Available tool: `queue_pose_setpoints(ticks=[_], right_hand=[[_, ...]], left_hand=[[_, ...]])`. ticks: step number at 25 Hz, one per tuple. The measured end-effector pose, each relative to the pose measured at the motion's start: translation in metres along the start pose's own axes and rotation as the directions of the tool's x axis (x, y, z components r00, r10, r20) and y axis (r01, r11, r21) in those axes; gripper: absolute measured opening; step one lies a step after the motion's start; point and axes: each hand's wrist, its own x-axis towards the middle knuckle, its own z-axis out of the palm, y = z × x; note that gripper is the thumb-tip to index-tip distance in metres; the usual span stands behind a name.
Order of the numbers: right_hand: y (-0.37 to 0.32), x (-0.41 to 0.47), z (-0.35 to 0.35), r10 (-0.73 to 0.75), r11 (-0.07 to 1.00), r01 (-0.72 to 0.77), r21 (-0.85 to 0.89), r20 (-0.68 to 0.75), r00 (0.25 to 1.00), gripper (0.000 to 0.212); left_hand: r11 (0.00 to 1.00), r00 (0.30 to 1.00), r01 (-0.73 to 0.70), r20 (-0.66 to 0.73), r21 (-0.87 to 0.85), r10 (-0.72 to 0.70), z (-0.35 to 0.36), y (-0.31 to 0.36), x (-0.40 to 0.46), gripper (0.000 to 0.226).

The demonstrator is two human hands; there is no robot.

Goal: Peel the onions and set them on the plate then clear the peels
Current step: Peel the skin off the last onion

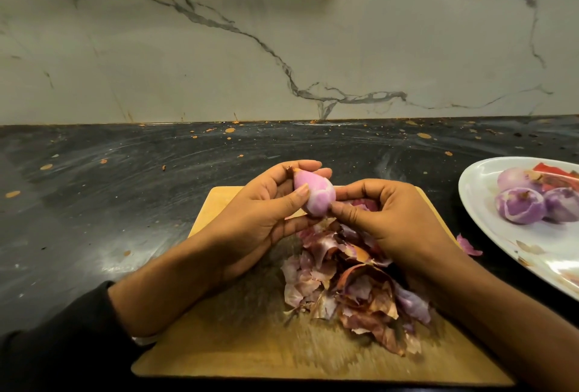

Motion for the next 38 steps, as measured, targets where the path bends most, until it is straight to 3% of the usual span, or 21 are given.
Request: queue_pose_setpoints(ticks=[8,14,19,24,28,31,38], right_hand=[[0.001,0.002,-0.001,-0.01,0.998,0.015,0.053,-0.091,0.996,0.014],[0.001,0.003,-0.006,0.002,0.998,0.004,0.066,-0.098,0.995,0.013],[0.002,0.004,-0.004,-0.06,0.985,0.037,-0.17,-0.134,0.989,0.023],[0.002,-0.001,0.005,-0.116,0.948,0.107,-0.301,-0.012,0.993,0.026],[-0.004,-0.001,0.002,-0.146,0.979,0.134,-0.154,-0.069,0.987,0.007],[-0.004,-0.001,0.002,-0.119,0.993,0.118,-0.011,-0.013,0.993,0.023],[-0.005,-0.004,0.002,-0.19,0.98,0.181,-0.088,-0.102,0.977,0.018]], left_hand=[[0.992,0.993,-0.024,-0.108,0.122,0.038,0.004,-0.001,0.0,0.042],[0.998,0.997,-0.033,-0.064,0.048,0.036,0.002,-0.001,0.001,0.044],[0.999,0.998,-0.041,-0.042,0.001,0.041,-0.001,0.001,0.001,0.047],[0.992,0.999,-0.03,-0.048,-0.122,0.024,0.002,0.003,0.0,0.049],[0.99,0.998,-0.029,-0.063,-0.136,0.021,0.001,0.005,0.001,0.054],[0.995,0.999,-0.014,-0.034,-0.102,0.011,0.002,0.005,0.001,0.051],[1.0,1.0,-0.019,-0.013,0.022,0.019,0.003,0.003,-0.001,0.048]])
